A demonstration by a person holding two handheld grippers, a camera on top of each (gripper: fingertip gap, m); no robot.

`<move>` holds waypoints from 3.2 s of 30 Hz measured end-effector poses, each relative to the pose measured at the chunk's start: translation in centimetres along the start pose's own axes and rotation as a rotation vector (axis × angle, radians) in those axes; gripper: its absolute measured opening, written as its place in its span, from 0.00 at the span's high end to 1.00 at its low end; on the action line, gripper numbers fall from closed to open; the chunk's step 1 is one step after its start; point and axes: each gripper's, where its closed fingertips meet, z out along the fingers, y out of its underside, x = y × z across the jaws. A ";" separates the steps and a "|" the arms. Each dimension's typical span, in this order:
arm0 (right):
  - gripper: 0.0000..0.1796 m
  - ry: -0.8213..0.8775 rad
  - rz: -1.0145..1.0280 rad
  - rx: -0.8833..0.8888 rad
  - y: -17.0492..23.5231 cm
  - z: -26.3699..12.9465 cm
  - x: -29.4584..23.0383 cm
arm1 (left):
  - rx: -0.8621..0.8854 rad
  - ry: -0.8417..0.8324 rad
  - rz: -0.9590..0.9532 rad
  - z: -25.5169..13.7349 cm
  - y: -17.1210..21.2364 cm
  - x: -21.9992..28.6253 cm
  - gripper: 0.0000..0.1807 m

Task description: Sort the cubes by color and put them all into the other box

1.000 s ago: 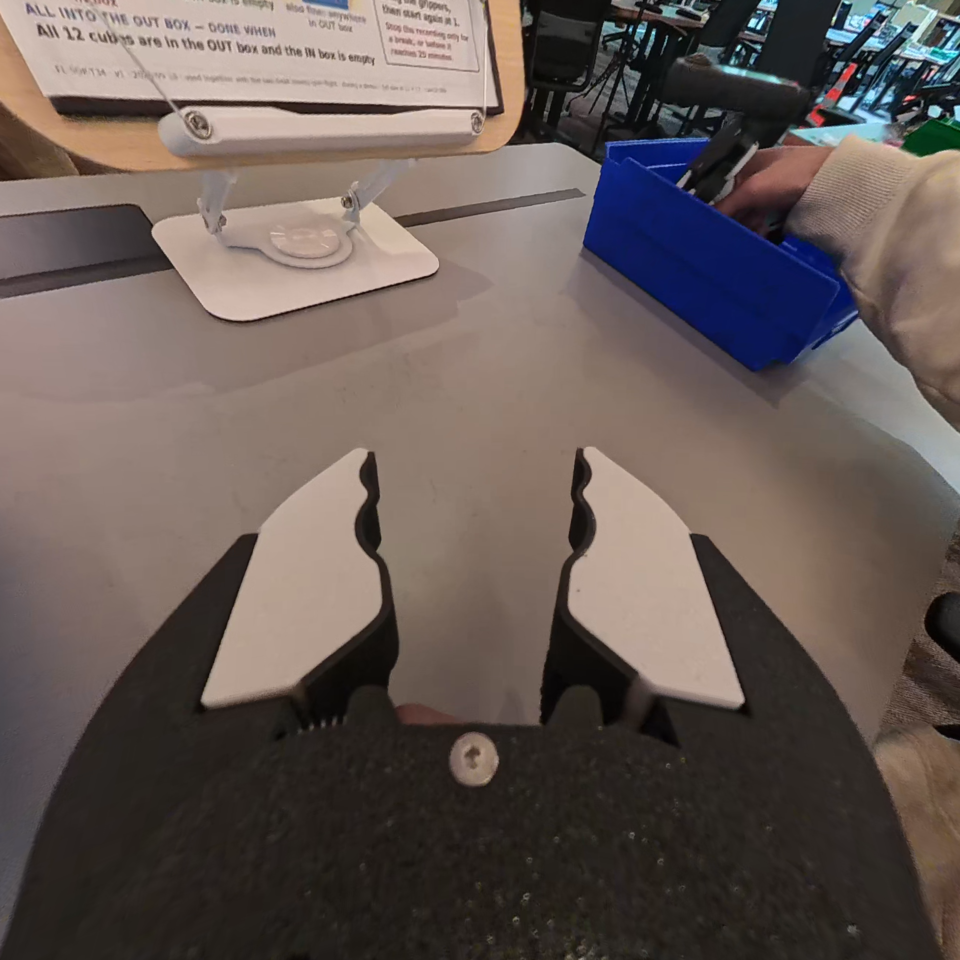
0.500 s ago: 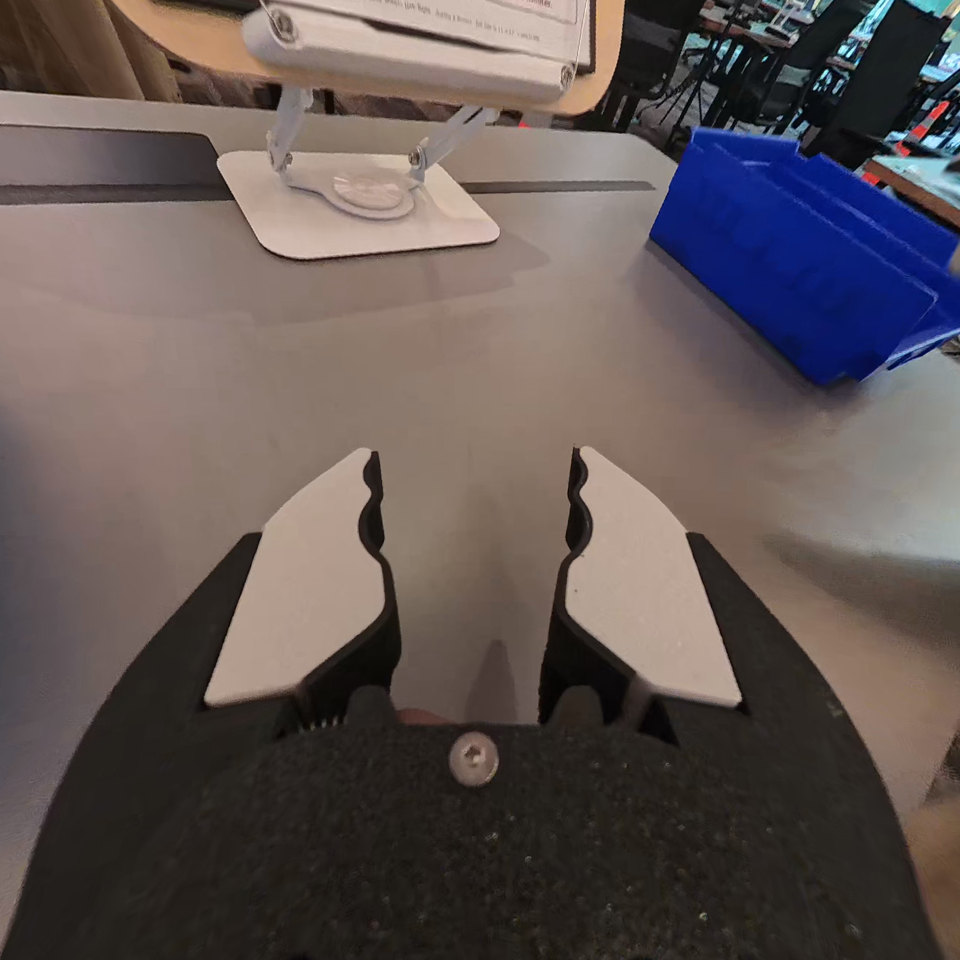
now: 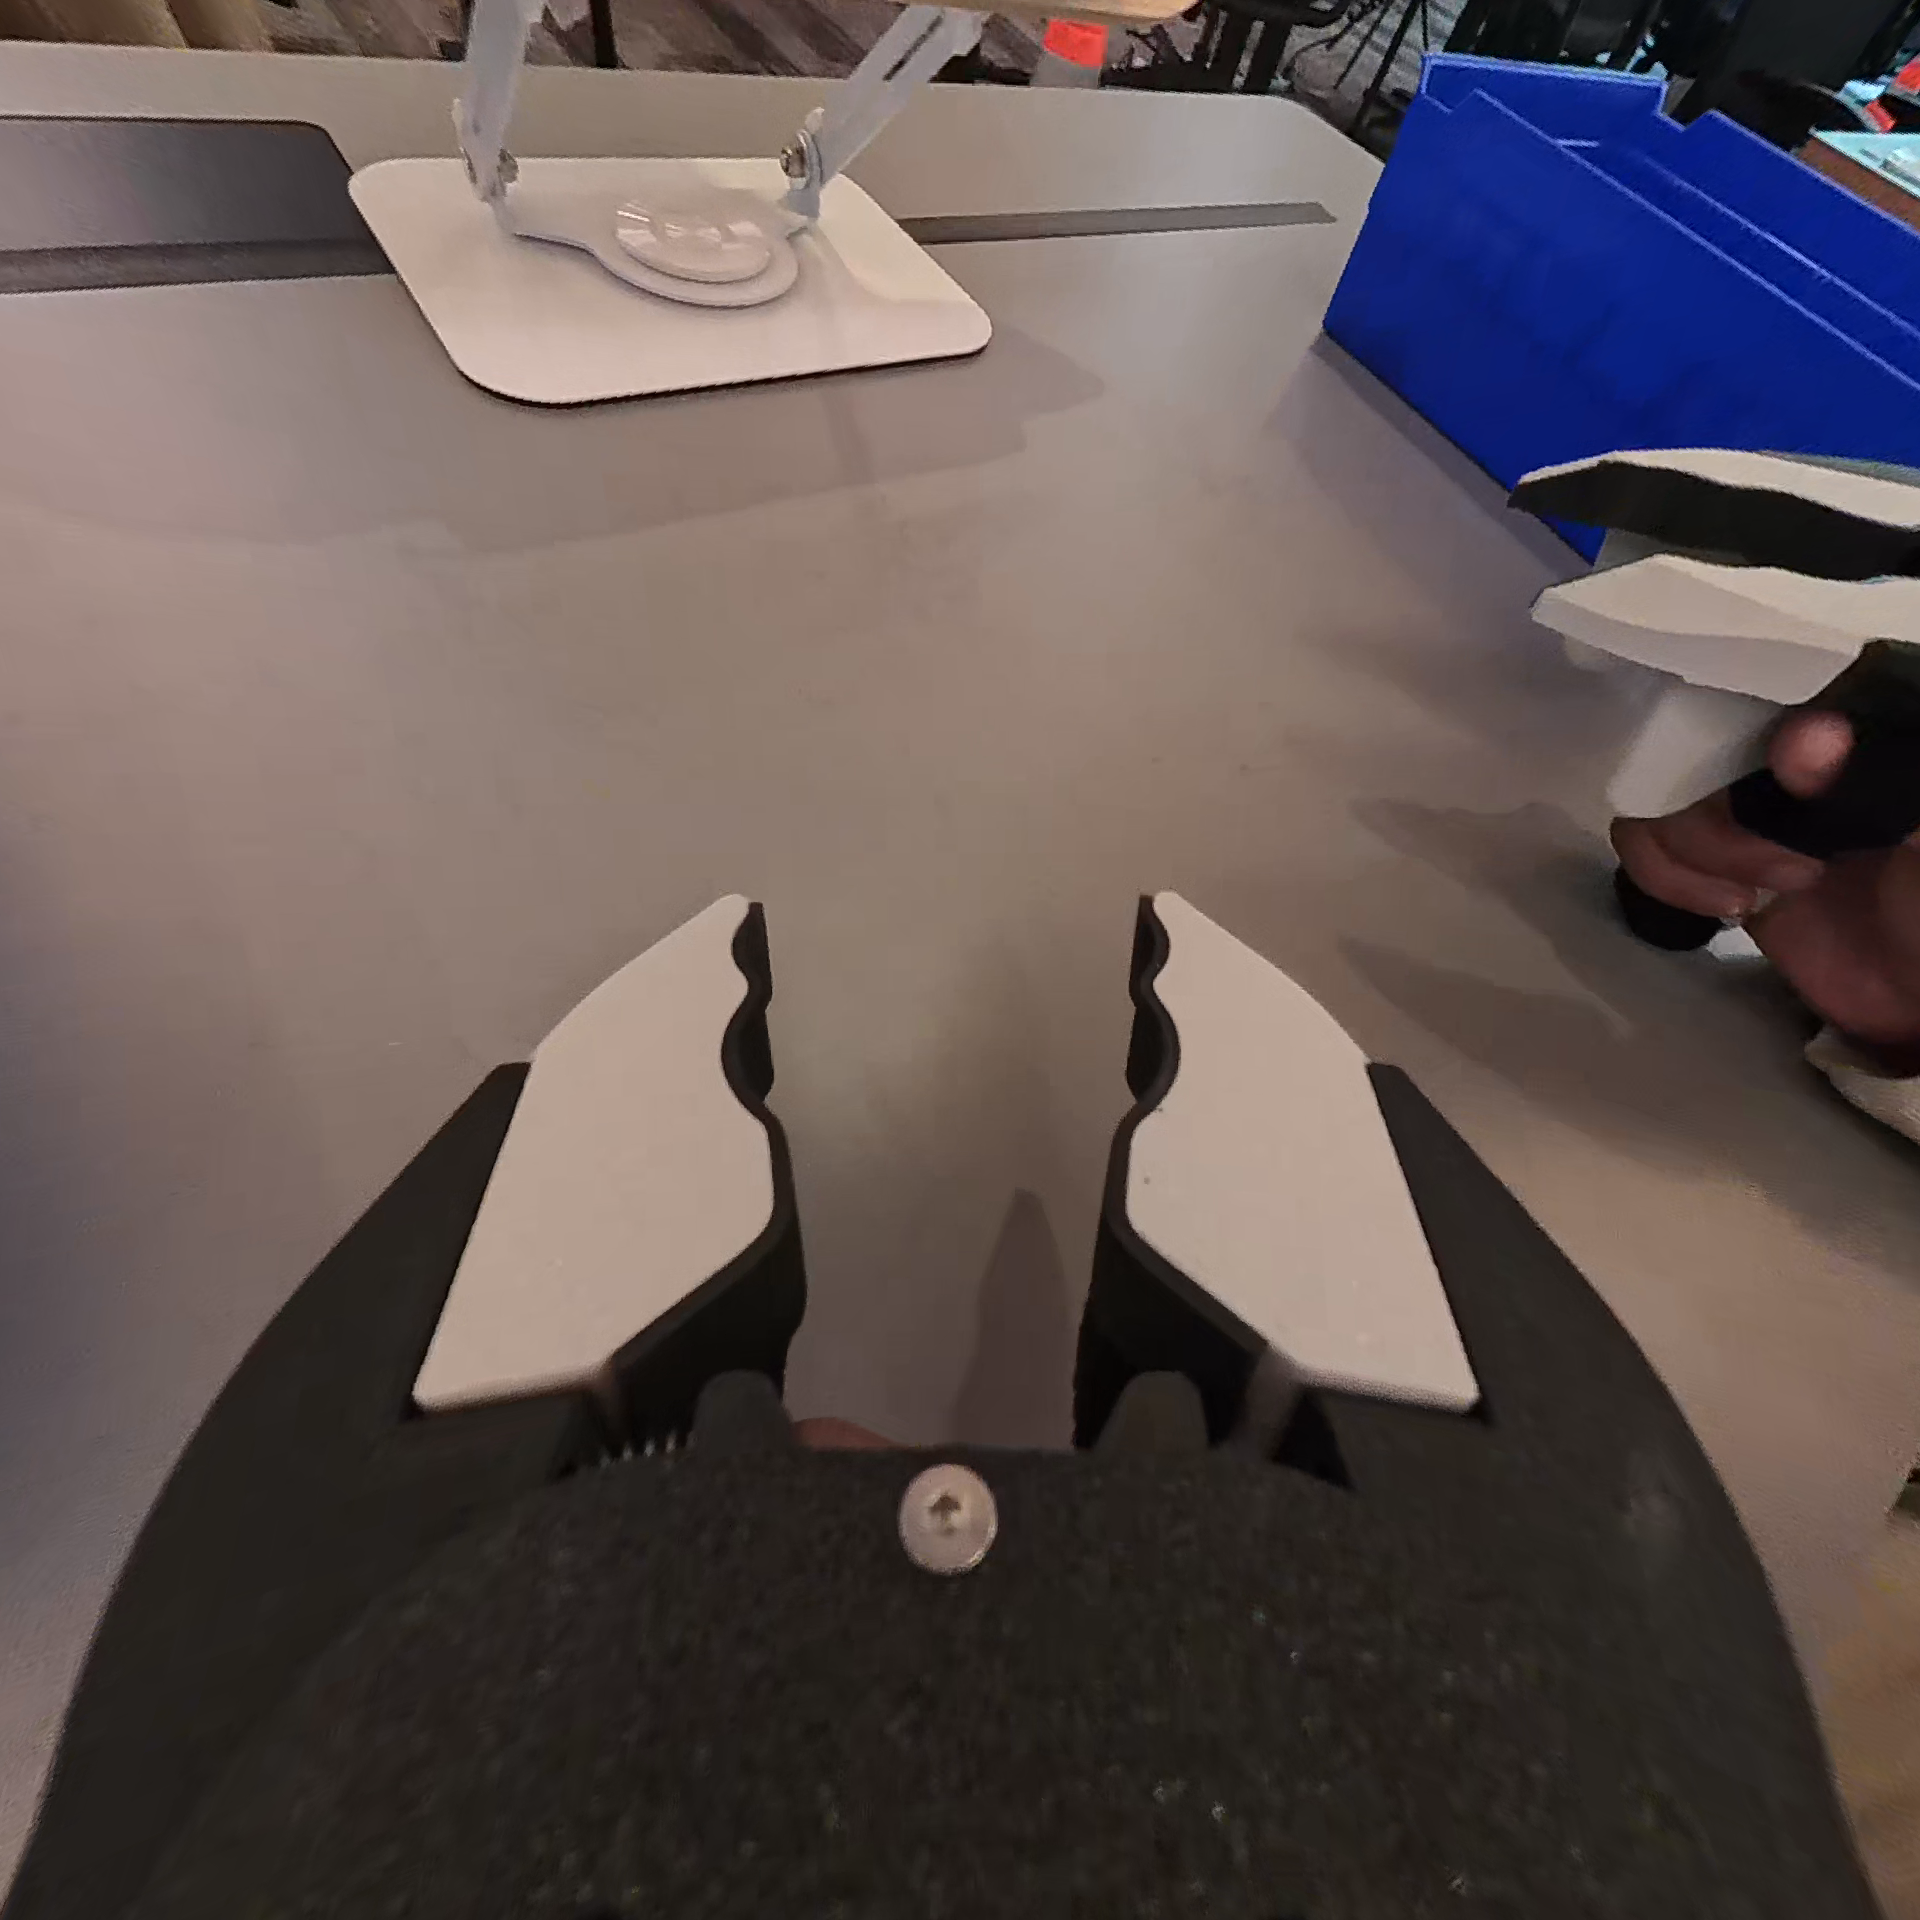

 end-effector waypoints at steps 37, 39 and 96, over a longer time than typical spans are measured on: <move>0.75 -0.060 -0.074 -0.006 0.2 -0.2 -1.2 | -0.557 0.048 0.353 0.1 0.7 -27.6 0.87; 0.75 -0.062 -0.071 -0.004 0.2 -0.2 -1.2 | -0.545 0.020 0.350 -0.3 0.3 -28.1 0.88; 0.88 -0.219 -0.581 0.227 -7.2 -1.2 -4.6 | -0.041 0.853 -0.260 0.1 -8.1 9.8 0.70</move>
